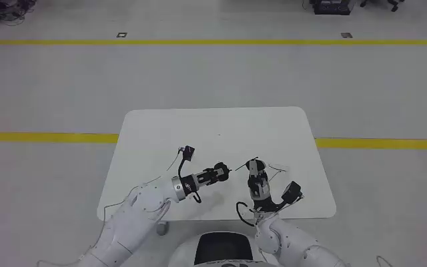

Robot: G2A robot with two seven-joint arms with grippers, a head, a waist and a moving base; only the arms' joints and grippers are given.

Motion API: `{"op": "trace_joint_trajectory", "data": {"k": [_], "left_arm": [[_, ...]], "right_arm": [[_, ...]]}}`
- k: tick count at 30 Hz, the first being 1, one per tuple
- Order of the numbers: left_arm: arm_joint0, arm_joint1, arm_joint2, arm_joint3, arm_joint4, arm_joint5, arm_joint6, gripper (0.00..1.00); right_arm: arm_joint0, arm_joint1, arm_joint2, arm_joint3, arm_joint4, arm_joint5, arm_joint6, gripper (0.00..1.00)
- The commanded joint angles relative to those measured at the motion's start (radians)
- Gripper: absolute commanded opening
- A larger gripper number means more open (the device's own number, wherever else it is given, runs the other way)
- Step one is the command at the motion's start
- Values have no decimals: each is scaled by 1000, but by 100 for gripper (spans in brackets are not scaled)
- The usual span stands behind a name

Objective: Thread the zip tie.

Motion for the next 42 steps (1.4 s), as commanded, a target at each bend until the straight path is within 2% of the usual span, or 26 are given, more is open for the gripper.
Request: {"op": "trace_joint_trajectory", "data": {"k": [1,7,17,20,22,26,42], "left_arm": [[0,0,0,0,0,0,0,0],[0,0,0,0,0,0,0,0],[0,0,0,0,0,0,0,0],[0,0,0,0,0,0,0,0],[0,0,0,0,0,0,0,0],[0,0,0,0,0,0,0,0],[0,0,0,0,0,0,0,0]], "right_arm": [[16,3,-26,16,10,0,-29,0],[62,12,-106,40,53,0,-94,0],[62,12,-106,40,53,0,-94,0],[62,10,-90,39,2,37,-88,0],[55,6,-82,44,-32,5,-106,0],[48,-6,-73,59,-48,0,-106,0],[78,-26,-106,118,75,0,-106,0]]}}
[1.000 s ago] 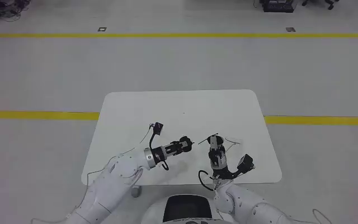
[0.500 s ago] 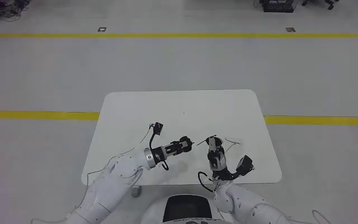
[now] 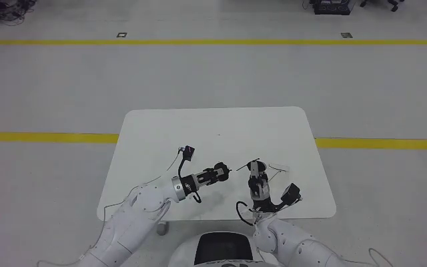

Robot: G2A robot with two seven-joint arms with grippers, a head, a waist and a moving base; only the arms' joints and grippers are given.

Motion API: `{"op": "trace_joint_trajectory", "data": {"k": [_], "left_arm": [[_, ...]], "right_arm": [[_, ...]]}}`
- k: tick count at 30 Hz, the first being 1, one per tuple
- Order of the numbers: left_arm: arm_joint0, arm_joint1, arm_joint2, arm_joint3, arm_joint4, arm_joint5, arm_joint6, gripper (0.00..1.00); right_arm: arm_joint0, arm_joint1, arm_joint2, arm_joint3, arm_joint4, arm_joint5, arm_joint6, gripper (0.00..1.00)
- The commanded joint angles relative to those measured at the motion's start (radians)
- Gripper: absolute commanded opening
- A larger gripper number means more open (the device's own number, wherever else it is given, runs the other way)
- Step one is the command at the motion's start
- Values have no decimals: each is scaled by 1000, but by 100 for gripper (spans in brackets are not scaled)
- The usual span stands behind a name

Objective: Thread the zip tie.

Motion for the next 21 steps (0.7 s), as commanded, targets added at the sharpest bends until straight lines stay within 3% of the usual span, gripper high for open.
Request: {"op": "trace_joint_trajectory", "data": {"k": [1,8,21], "left_arm": [[0,0,0,0,0,0,0,0],[0,0,0,0,0,0,0,0],[0,0,0,0,0,0,0,0]], "right_arm": [[1,0,0,1,1,0,0,0],[-1,-1,3,-3,2,4,15,0],[-55,-20,85,-39,-41,0,97,0]]}}
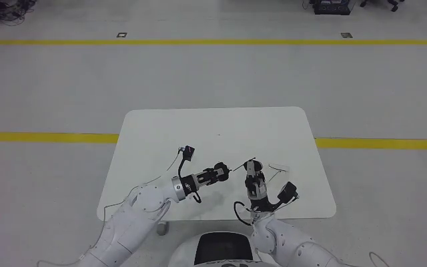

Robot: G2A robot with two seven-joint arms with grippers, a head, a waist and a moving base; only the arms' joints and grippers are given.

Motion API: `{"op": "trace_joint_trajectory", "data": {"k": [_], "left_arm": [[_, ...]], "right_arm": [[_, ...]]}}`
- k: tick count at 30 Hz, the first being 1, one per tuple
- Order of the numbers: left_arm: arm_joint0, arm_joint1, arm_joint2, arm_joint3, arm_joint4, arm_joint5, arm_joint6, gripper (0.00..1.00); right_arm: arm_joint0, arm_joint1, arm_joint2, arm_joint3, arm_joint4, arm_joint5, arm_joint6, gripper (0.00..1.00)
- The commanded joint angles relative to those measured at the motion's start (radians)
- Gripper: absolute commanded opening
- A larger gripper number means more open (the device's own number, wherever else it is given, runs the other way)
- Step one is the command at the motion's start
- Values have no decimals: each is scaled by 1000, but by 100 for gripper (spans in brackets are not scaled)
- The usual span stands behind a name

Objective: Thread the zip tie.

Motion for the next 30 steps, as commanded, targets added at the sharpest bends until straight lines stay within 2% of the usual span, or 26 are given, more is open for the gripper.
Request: {"op": "trace_joint_trajectory", "data": {"k": [1,30], "left_arm": [[0,0,0,0,0,0,0,0],[0,0,0,0,0,0,0,0]], "right_arm": [[-4,-3,8,-1,-5,0,2,0],[-31,-40,77,19,-50,0,58,0]]}}
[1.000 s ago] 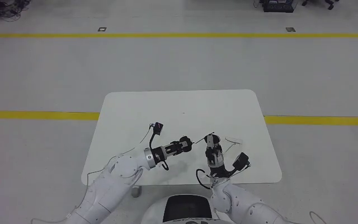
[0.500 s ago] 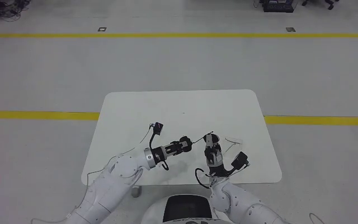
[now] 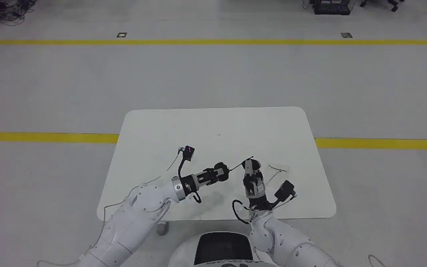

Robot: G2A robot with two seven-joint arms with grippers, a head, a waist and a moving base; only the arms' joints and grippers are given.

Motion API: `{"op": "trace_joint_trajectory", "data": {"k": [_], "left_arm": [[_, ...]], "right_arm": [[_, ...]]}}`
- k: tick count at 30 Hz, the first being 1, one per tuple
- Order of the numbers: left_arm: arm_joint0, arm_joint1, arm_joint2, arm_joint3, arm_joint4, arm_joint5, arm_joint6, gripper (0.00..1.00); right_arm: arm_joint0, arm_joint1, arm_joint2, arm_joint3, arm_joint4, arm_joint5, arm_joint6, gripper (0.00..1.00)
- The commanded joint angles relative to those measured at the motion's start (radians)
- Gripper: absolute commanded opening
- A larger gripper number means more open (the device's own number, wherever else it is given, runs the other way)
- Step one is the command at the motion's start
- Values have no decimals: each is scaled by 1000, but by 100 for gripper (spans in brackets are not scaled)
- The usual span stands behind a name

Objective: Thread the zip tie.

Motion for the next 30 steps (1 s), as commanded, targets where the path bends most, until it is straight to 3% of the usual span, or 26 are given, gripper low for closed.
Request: {"op": "trace_joint_trajectory", "data": {"k": [1,30], "left_arm": [[0,0,0,0,0,0,0,0],[0,0,0,0,0,0,0,0]], "right_arm": [[-1,-2,3,1,-4,0,2,0],[-17,-23,33,34,-70,0,61,0]]}}
